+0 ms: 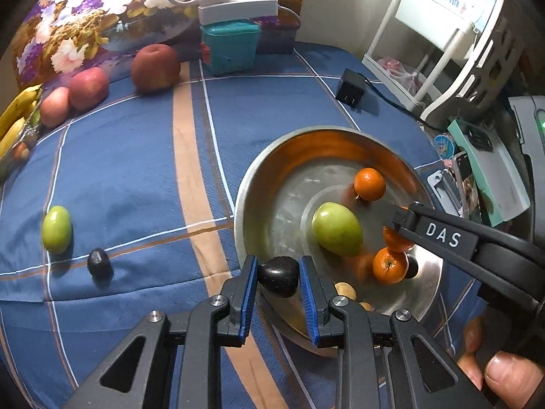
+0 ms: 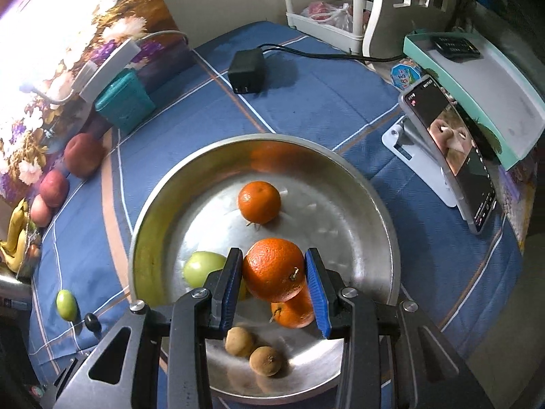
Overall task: Organize fruits
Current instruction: 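Carry the mandarin and the dark plum over the steel bowl, then open the left gripper to drop the plum while the right gripper drops the mandarin into the bowl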
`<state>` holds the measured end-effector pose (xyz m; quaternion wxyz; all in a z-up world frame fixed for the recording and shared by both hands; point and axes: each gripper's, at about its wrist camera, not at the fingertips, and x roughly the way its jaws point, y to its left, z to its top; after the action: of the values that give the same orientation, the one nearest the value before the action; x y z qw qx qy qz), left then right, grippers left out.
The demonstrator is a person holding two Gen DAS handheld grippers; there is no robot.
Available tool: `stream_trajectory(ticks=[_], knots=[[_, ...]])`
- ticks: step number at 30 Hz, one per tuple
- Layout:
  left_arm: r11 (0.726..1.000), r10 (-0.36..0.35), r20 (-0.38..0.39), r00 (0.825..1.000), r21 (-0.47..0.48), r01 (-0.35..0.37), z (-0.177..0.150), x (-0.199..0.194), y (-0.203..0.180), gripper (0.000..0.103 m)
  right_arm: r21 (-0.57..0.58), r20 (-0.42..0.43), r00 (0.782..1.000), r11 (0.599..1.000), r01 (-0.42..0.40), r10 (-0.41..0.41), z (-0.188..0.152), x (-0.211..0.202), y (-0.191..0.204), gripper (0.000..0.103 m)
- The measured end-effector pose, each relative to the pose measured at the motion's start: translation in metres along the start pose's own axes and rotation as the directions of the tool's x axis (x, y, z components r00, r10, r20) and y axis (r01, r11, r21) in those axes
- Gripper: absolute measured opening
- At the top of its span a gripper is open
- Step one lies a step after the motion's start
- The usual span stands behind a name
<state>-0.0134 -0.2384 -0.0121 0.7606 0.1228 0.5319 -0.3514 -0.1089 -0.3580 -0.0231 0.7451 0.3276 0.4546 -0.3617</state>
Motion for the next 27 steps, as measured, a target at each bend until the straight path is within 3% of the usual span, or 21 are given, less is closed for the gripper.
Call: stream_trajectory(ticks=[22,27], knots=[[1.000,-0.001,-0.022,1.000,-0.006,0.000,-0.0015,0.0101,-0.0005,0.029,-0.011,-0.011,1.000,1.000,0.023,-0.023,0.0000,0.0063,0.0051,0.040],[1.000,-0.005,-0.021,1.000,-0.005,0.005,-0.0015,0.0094,-0.0006,0.044,-0.017,-0.010,0.999,0.999,0.031,-0.031,0.0003,0.0050,0.0056,0.040]])
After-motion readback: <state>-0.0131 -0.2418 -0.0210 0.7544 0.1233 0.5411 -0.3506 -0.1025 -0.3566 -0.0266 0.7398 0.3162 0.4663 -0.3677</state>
